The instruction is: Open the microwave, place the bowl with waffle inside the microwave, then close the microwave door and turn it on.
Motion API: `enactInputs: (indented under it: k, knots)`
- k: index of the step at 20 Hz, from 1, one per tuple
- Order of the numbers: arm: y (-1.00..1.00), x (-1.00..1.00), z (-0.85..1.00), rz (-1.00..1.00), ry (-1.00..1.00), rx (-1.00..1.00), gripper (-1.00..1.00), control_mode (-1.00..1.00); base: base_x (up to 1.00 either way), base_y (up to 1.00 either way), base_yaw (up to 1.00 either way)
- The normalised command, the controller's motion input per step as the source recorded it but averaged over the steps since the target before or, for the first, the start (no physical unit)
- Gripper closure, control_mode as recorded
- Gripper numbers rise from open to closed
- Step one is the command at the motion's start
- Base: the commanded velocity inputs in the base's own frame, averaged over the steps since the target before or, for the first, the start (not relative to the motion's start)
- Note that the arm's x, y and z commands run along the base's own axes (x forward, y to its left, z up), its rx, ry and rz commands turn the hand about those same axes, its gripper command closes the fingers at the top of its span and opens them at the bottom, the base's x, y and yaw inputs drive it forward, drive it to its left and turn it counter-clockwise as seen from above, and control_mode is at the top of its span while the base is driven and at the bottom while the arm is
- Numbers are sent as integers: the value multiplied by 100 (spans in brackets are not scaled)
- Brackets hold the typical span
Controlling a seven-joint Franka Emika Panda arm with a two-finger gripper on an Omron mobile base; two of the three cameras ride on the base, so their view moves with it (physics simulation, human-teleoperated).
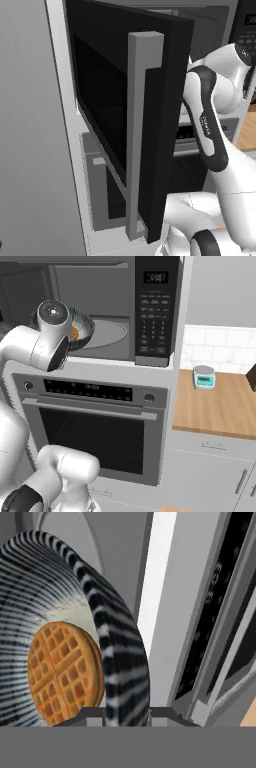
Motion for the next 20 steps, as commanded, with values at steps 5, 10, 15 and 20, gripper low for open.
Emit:
enactInputs:
  k: [5, 10, 15, 20]
  knots:
    - [0, 100, -15, -5, 12, -2, 100, -100, 0, 0, 0]
    - [0, 100, -19, -5, 8, -3, 100, -100, 0, 0, 0]
    - [12, 61, -23, -6, 5, -6, 100, -100, 0, 0, 0]
    - [2, 9, -2, -1, 2, 0, -100, -100, 0, 0, 0]
